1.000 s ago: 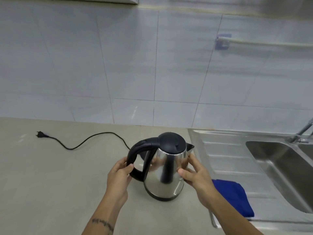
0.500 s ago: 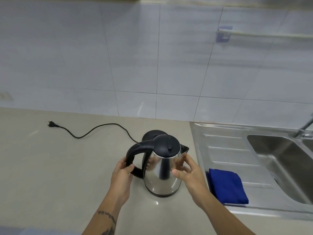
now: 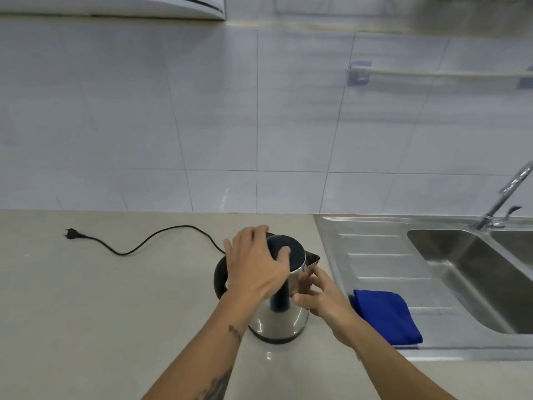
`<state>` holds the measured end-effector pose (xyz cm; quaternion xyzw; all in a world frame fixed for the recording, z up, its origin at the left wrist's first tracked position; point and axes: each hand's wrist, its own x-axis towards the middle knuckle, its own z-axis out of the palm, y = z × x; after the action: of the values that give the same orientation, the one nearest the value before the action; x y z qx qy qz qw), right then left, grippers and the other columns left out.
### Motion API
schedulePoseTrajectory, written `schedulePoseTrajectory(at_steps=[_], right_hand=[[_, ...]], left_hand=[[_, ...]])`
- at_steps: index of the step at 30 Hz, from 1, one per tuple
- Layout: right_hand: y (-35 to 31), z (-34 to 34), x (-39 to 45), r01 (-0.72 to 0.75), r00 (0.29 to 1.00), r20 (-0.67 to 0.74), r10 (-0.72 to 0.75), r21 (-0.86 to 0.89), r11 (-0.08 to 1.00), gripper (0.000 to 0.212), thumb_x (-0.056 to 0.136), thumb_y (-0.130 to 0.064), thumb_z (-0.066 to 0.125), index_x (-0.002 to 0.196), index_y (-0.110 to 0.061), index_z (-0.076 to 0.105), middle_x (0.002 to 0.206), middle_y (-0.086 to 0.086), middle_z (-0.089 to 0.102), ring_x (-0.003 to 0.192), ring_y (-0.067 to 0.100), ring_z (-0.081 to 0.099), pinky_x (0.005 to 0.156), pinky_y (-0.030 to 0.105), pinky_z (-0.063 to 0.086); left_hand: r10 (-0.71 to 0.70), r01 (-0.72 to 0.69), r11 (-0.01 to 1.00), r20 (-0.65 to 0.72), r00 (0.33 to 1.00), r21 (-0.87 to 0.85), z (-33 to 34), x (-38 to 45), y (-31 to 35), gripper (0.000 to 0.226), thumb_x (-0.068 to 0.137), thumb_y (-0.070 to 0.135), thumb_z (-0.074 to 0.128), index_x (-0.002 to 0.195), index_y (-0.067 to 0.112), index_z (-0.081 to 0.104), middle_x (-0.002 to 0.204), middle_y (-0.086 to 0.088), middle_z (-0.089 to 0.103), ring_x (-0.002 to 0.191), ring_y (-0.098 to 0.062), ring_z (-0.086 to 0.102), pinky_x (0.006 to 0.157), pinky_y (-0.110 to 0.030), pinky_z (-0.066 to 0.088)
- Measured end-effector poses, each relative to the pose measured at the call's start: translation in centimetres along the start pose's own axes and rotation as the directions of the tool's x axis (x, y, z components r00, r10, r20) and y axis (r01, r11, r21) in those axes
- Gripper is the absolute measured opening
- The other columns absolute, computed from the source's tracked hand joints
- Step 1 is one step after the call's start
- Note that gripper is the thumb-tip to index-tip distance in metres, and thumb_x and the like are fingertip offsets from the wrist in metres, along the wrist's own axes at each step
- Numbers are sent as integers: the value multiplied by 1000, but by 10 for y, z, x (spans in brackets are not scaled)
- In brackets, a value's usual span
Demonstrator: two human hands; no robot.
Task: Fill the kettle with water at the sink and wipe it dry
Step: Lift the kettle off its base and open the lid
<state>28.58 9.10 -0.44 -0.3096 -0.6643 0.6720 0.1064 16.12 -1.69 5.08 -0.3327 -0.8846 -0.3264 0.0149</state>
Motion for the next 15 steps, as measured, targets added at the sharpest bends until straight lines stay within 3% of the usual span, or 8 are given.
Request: schedulePoseTrajectory(at_steps=[2, 5, 8, 15], right_hand=[[-2, 0, 0, -14, 1000, 15, 14, -23, 1000, 54, 82, -3, 79, 111, -40, 53, 127, -7, 56, 117, 18, 58, 99, 38, 45], [-5, -3, 1, -37, 999, 21, 38, -49, 998, 53, 83, -5, 79, 111, -39, 51, 130, -3, 56, 121, 21, 55, 95, 37, 41], [-5, -5, 3, -35, 999, 30, 36, -51, 998, 52, 83, -5, 78, 107, -40, 49, 125, -6, 54, 119, 19, 53, 98, 38, 41], [2, -9, 3, -47, 998, 39, 49, -44, 998, 60, 83, -9, 80, 116, -46, 45, 135, -3, 51, 126, 21, 50, 108, 43, 41]], left_hand=[[-44, 20, 981, 121, 992, 194, 4, 7, 7, 72, 86, 64, 40, 143, 20, 40, 142, -6, 48, 135, -29, 38, 118, -57, 12], [-81, 37, 953, 137, 987, 300, 11, 9, 10, 76, 84, 67, 34, 141, 16, 42, 138, -9, 53, 130, -33, 44, 117, -61, 12], [-41, 24, 955, 51, 998, 295, 12, 7, 9, 70, 82, 65, 35, 131, 17, 51, 124, -6, 63, 118, -31, 54, 112, -58, 23], [54, -44, 979, -42, 998, 199, 10, 3, 7, 55, 81, 62, 41, 111, 20, 60, 95, 1, 70, 89, -23, 62, 94, -44, 44]])
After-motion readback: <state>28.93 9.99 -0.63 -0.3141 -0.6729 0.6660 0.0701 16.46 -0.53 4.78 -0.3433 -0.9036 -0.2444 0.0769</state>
